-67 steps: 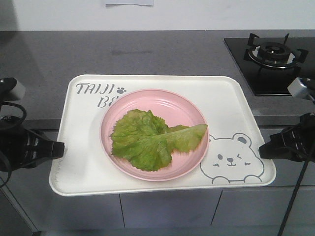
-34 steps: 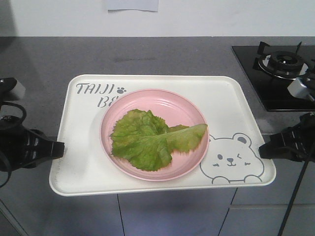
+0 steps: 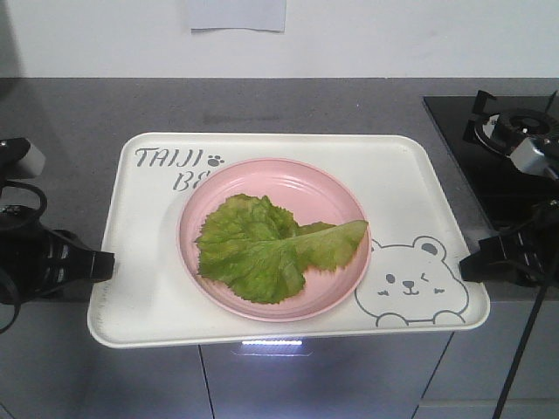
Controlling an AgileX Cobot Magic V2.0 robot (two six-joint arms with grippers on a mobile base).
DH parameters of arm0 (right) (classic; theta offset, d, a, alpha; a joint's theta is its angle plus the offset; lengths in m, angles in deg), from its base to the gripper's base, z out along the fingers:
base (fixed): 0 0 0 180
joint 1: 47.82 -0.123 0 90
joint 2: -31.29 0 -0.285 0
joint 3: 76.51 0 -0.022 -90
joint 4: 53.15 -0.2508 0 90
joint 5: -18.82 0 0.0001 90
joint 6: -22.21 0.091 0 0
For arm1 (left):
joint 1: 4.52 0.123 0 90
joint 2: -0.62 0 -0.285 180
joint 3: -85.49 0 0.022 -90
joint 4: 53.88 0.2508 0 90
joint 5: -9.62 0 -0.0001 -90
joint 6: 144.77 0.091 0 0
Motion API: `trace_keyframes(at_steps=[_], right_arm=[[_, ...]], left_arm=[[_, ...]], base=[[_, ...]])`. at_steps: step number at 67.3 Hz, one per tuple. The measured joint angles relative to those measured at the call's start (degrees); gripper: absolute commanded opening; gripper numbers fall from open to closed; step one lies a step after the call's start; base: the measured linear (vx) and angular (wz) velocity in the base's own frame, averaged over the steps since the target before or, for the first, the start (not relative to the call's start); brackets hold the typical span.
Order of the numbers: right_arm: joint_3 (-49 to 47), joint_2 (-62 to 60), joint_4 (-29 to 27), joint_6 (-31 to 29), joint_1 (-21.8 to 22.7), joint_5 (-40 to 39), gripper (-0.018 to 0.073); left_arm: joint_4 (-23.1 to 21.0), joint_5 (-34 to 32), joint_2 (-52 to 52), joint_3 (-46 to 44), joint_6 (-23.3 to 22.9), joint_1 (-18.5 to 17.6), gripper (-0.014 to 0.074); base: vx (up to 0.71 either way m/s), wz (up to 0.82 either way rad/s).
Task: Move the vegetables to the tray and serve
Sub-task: 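Hold the tray with both grippers while driving to the far counter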
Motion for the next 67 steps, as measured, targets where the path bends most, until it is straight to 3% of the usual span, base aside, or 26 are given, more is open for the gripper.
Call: trace_keyframes(at_steps=[67], right_arm=[[0.0, 0.0, 0.0, 0.0, 0.0, 0.0, -0.0006]], left_arm=[[0.0, 0.0, 0.0, 0.0, 0.0, 0.0, -0.0006]], base=[[0.13, 0.03]])
